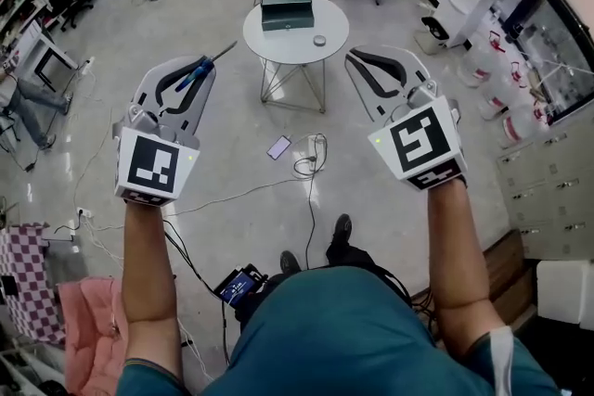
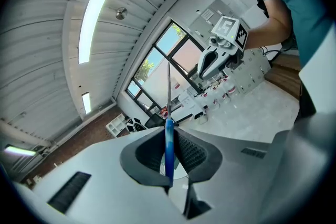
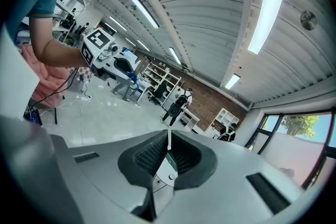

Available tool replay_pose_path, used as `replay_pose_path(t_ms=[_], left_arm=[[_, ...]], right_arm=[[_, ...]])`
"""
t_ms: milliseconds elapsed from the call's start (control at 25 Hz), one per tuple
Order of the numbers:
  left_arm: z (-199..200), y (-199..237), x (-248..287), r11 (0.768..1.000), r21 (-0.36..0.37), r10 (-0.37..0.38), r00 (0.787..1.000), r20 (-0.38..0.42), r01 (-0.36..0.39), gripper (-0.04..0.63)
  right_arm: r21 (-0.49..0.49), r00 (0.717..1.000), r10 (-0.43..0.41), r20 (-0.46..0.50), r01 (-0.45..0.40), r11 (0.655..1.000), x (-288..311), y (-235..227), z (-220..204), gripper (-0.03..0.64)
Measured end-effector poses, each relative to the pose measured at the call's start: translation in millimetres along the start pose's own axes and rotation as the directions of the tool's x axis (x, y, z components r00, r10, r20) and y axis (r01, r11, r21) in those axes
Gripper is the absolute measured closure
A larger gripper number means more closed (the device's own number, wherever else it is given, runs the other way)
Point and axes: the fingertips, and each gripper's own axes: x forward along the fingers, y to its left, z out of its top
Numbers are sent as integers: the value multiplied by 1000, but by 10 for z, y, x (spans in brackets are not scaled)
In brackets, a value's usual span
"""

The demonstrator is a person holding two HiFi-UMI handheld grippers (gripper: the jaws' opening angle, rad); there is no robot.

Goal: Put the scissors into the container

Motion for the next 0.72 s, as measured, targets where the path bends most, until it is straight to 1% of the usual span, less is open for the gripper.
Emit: replay_pose_path(t_ms=[240, 400, 720], left_arm=[[105, 47, 557, 1000, 6, 26, 998, -50, -26, 540], [121, 95, 898, 999, -4, 47, 996, -80, -48, 540], [338, 124, 1513, 997, 19, 71, 988, -139, -69, 540]], right_arm=[[2, 998, 48, 31, -48, 999, 321, -522, -322, 574], [-10, 995, 82, 50, -82, 997, 533, -827, -497, 574], [4, 989, 109, 103, -110, 994, 771, -1490, -846, 574]])
